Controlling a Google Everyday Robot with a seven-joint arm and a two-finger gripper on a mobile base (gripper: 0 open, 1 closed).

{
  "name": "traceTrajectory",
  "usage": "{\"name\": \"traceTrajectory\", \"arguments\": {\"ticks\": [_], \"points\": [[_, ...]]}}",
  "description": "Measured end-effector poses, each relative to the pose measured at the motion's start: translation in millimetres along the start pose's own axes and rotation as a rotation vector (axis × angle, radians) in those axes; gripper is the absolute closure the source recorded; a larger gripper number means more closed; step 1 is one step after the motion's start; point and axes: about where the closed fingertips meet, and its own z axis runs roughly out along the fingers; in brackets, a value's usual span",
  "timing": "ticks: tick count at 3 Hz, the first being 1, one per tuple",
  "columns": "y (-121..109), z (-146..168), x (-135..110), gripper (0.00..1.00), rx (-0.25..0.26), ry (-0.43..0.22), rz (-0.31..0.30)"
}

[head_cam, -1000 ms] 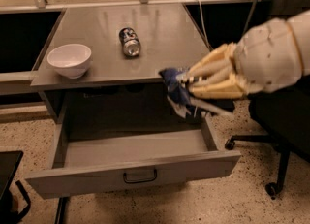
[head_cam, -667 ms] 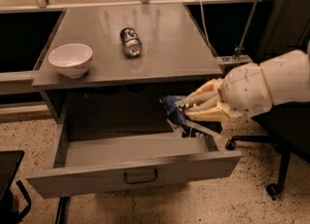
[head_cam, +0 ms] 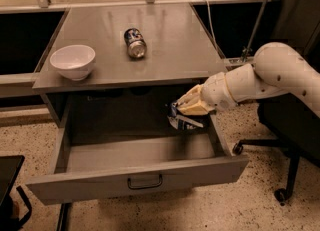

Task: Place blue chip bag into top drawer

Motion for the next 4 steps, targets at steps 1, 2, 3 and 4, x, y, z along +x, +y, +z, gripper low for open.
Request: {"name": "traceTrajectory", "arguments": {"ticks": [1,2,3,4], "points": [[0,-1,1,1.00,0.001,0.000,0.001],[2,11,18,1.00,0.022,-0.004,0.014],[-2,49,48,1.00,0.048,-0.067,0.046],[-10,90,74,1.00,0.058,-0.118,0.069]]}}
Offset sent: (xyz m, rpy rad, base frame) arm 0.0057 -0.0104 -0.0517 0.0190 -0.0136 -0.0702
